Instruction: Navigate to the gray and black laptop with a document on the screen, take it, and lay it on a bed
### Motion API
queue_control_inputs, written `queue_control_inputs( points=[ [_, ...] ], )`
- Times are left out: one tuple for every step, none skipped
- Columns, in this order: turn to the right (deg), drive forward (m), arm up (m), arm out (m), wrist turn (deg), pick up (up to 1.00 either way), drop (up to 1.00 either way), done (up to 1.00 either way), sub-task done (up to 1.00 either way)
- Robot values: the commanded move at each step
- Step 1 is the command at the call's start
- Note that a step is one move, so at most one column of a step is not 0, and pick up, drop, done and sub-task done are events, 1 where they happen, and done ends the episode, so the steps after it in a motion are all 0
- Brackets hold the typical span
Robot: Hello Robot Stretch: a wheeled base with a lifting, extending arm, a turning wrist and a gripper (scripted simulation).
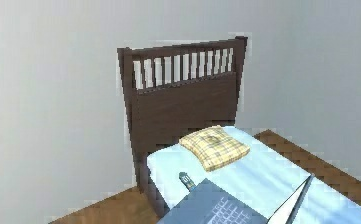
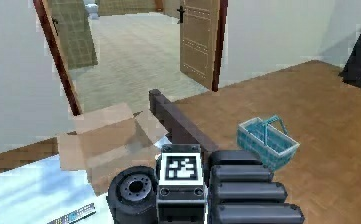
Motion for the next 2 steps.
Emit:
queue_control_inputs(
  points=[
    [9.0, 0.00, 0.00, 0.00, 0.0, 0.00, 0.00, 0.00, 0.00],
    [-6.0, 0.00, 0.00, 0.00, 0.0, 0.00, 0.00, 0.00, 0.00]
  ],
)
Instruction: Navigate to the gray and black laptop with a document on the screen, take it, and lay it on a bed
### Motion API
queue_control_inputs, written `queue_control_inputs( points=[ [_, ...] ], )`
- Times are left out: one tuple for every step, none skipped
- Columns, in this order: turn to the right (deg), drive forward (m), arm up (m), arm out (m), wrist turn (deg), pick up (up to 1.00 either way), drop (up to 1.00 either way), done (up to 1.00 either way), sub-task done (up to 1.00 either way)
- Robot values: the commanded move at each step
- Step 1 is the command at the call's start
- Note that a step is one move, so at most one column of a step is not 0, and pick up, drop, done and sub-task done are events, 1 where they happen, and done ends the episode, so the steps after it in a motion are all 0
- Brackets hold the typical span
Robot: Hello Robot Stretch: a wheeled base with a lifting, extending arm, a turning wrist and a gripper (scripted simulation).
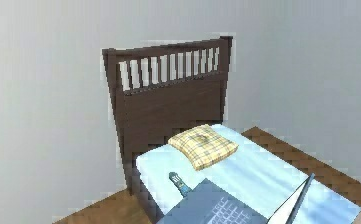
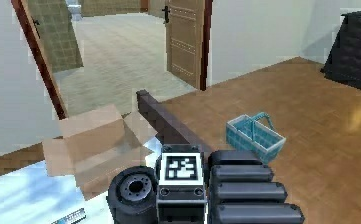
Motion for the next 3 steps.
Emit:
queue_control_inputs(
  points=[
    [-6.0, 0.00, 0.00, 0.00, 0.0, 0.00, 0.00, 0.00, 0.00],
    [0.0, 0.15, 0.00, 0.00, 0.0, 0.00, 0.00, 0.00, 0.00],
    [21.0, 0.00, 0.00, 0.00, 0.0, 0.00, 0.00, 0.00, 0.00]
  ],
)
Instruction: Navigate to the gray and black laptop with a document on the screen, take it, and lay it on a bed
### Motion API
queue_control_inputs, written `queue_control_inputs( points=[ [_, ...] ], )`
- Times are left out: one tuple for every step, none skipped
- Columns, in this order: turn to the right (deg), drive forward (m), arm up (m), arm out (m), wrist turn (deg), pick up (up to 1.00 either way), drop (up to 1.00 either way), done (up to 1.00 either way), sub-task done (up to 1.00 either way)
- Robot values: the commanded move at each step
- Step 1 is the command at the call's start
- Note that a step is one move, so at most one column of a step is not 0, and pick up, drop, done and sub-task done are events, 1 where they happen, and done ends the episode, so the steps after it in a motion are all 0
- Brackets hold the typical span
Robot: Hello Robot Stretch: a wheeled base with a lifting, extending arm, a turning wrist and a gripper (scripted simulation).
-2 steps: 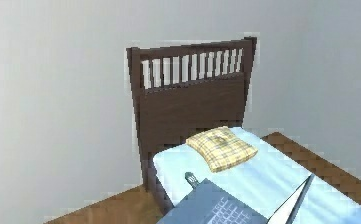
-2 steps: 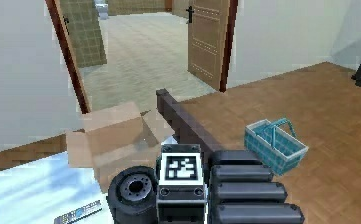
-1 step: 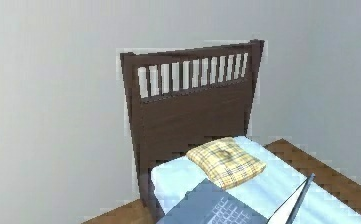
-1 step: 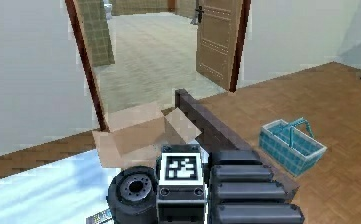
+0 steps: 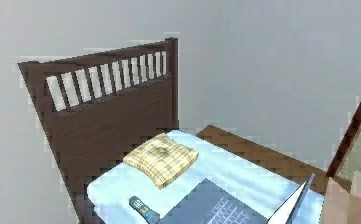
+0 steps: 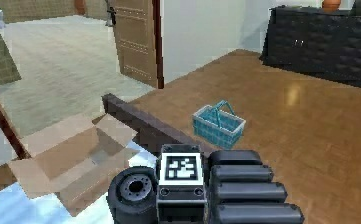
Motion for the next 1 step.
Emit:
queue_control_inputs(
  points=[
    [-18.0, 0.00, 0.00, 0.00, 0.0, 0.00, 0.00, 0.00, 0.00]
  ],
)
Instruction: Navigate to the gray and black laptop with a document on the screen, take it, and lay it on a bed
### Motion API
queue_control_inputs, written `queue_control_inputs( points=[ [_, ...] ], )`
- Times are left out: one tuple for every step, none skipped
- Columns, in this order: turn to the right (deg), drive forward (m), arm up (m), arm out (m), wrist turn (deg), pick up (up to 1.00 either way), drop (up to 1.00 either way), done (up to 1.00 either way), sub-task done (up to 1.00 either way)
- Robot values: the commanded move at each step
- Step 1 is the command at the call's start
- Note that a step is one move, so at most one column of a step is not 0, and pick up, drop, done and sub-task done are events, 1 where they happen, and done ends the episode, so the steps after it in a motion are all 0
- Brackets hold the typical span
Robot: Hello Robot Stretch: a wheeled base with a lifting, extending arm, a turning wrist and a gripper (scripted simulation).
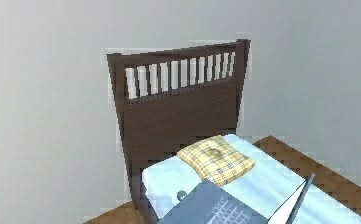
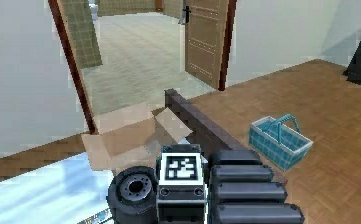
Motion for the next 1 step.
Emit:
queue_control_inputs(
  points=[
    [0.0, 0.00, 0.00, 0.38, 0.0, 0.00, 0.00, 0.00, 0.00]
  ],
)
